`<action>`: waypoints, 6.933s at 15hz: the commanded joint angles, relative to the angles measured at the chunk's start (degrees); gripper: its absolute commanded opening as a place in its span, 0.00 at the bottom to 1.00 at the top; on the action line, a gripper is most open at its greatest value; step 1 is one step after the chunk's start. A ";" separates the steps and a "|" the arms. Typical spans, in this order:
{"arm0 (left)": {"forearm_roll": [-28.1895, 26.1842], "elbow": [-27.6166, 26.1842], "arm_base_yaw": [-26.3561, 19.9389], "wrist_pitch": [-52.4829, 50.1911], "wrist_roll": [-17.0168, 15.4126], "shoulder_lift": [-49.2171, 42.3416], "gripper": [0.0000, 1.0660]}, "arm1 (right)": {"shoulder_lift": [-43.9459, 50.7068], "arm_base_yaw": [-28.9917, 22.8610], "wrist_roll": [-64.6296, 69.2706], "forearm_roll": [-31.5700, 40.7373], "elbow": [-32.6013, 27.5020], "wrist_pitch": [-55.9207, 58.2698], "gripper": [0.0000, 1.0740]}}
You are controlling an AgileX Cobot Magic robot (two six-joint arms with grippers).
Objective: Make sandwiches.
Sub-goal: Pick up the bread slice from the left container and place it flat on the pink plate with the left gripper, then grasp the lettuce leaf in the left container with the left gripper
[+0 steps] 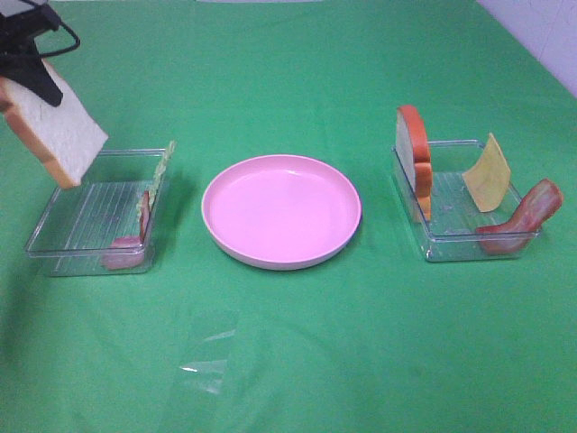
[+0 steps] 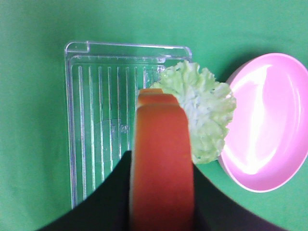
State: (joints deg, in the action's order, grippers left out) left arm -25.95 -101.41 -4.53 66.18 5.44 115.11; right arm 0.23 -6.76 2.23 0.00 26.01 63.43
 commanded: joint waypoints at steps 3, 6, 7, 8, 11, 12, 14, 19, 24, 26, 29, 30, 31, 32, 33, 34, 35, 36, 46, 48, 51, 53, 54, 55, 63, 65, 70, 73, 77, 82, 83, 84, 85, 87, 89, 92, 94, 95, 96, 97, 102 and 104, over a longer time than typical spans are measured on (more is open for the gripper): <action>1.20 -14.90 0.06 7.22 -4.24 -0.57 0.14 | 1.49 0.00 -0.74 0.00 -0.23 -0.23 0.83; -0.17 -18.11 1.32 6.70 -4.93 -0.52 0.14 | 1.49 0.00 -0.74 0.00 -0.23 -0.23 0.83; -0.34 -18.11 2.92 5.73 -4.93 -0.40 0.14 | 1.49 0.00 -0.74 0.00 -0.23 -0.23 0.83; -0.34 -18.11 4.53 4.76 -4.93 -0.29 0.14 | 1.49 0.00 -0.74 0.00 -0.23 -0.23 0.83; -0.46 -18.11 13.01 -3.09 -4.93 -0.11 0.14 | 1.49 0.00 -0.74 0.00 -0.23 -0.23 0.83; -1.26 -18.11 15.30 -4.81 -4.93 0.17 0.14 | 1.49 0.00 -0.74 0.00 -0.23 -0.23 0.83; -3.84 -18.11 18.68 -7.45 -4.93 1.03 0.14 | 1.49 0.00 -0.74 0.00 -0.23 -0.23 0.83; -7.39 -18.11 28.25 -12.66 -4.93 7.96 0.14 | 1.49 0.00 -0.74 0.00 -0.23 -0.23 0.83; -10.20 -18.11 30.42 -12.61 -6.59 13.24 0.14 | 1.49 0.00 -0.74 0.00 -0.23 -0.23 0.83; -10.20 -18.11 30.42 -12.55 -7.56 14.32 0.14 | 1.49 0.00 -0.74 0.00 -0.23 -0.23 0.83; -10.31 -18.11 30.42 -11.06 -10.71 17.02 0.14 | 1.49 0.00 -0.74 0.00 -0.23 -0.23 0.83; -10.26 -18.11 30.42 -9.68 -11.52 18.79 0.14 | 1.49 0.00 -0.74 0.00 -0.23 -0.23 0.83; -10.26 -18.11 30.42 -9.51 -11.63 19.82 0.14 | 1.49 0.00 -0.74 0.00 -0.23 -0.23 0.83; -10.37 -18.11 30.42 -9.57 -11.69 20.74 0.14 | 1.49 0.00 -0.74 0.00 -0.23 -0.23 0.83; -10.54 -18.11 30.42 -9.68 -11.75 21.08 0.14 | 1.49 0.00 -0.74 0.00 -0.23 -0.23 0.83; -10.77 -18.11 30.42 -10.14 -11.86 22.06 0.14 | 1.49 0.00 -0.74 0.00 -0.23 -0.23 0.83; -11.00 -18.11 30.42 -10.43 -11.80 22.86 0.14 | 1.49 0.00 -0.74 0.00 -0.23 -0.23 0.83; -11.29 -18.11 30.42 -11.06 -11.80 23.78 0.14 | 1.49 0.00 -0.74 0.00 -0.23 -0.23 0.83; -10.14 -18.11 30.42 -11.34 -12.66 24.29 0.61 | 1.49 0.00 -0.74 0.00 -0.23 -0.23 0.83; -8.94 -18.11 30.42 -10.77 -12.55 24.29 0.85 | 1.49 0.00 -0.74 0.00 -0.23 -0.23 0.83; -6.53 -18.22 30.42 -9.17 -12.83 24.18 0.87 | 1.49 0.00 -0.74 0.00 -0.23 -0.23 0.83; -5.44 -18.79 30.42 -8.08 -13.64 24.18 0.87 | 1.49 0.00 -0.74 0.00 -0.23 -0.23 0.83; -3.04 -19.71 30.71 -7.05 -15.07 24.18 0.87 | 1.49 0.00 -0.74 0.00 -0.23 -0.23 0.83; 0.63 -21.43 31.11 -5.39 -16.50 24.18 0.87 | 1.49 0.00 -0.74 0.00 -0.23 -0.23 0.83; 23.32 -31.28 36.67 4.53 -20.80 24.06 0.87 | 1.49 0.00 -0.74 0.00 -0.23 -0.23 0.83; 24.75 -36.38 36.67 8.54 -20.80 24.06 0.87 | 1.49 0.00 -0.74 0.00 -0.23 -0.23 0.83; 27.50 -41.48 36.21 9.28 -20.05 20.40 0.87 | 1.49 0.00 -0.74 0.00 -0.23 -0.23 0.83; 27.22 -41.31 33.46 9.28 -19.77 16.04 0.87 | 1.49 0.00 -0.74 0.00 -0.23 -0.23 0.83; 27.16 -35.35 29.51 9.28 -19.65 10.66 0.87 | 1.49 0.00 -0.74 0.00 -0.23 -0.23 0.83; 26.64 -21.89 23.72 9.28 -21.37 6.82 0.87 | 1.49 0.00 -0.74 0.00 -0.23 -0.23 0.83; 26.64 -20.40 23.26 9.22 -22.29 6.82 0.87 | 1.49 0.00 -0.74 0.00 -0.23 -0.23 0.83; 26.81 -18.91 23.26 9.22 -22.29 6.99 0.87 | 1.49 0.00 -0.74 0.00 -0.23 -0.23 0.83; 26.76 -18.39 23.26 9.05 -22.29 7.05 0.87 | 1.49 0.00 -0.74 0.00 -0.23 -0.23 0.83; 25.95 -17.82 23.26 9.17 -22.29 9.05 0.87 | 1.49 0.00 -0.74 0.00 -0.23 -0.23 0.83; 24.92 -17.82 23.26 9.17 -22.29 11.06 0.87 | 1.49 0.00 -0.74 0.00 -0.23 -0.23 0.83; 24.52 -17.82 23.26 8.94 -24.12 14.67 0.87 | 1.49 0.00 -0.74 0.00 -0.23 -0.23 0.83; 24.29 -17.82 23.26 8.48 -24.98 15.99 0.87 | 1.49 0.00 -0.74 0.00 -0.23 -0.23 0.83; 23.61 -17.82 23.32 8.31 -24.92 18.16 0.87 | 1.49 0.00 -0.74 0.00 -0.23 -0.23 0.83; 23.61 -17.82 23.32 8.08 -24.75 19.25 0.87 | 1.49 0.00 -0.74 0.00 -0.23 -0.23 0.83; 23.61 -17.82 23.32 8.08 -24.75 19.65 0.87 | 1.49 0.00 -0.74 0.00 -0.23 -0.23 0.83; 23.78 -17.88 23.32 6.70 -24.81 22.17 0.87 | 1.49 0.00 -0.74 0.00 -0.23 -0.23 0.83; 23.84 -17.88 23.32 6.36 -24.81 22.35 0.85 | 1.49 0.00 -0.74 0.00 -0.23 -0.23 0.83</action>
State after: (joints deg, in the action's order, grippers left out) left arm -2.23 -119.63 18.68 69.61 -18.96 137.34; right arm 0.23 -6.76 2.23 0.00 26.01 63.43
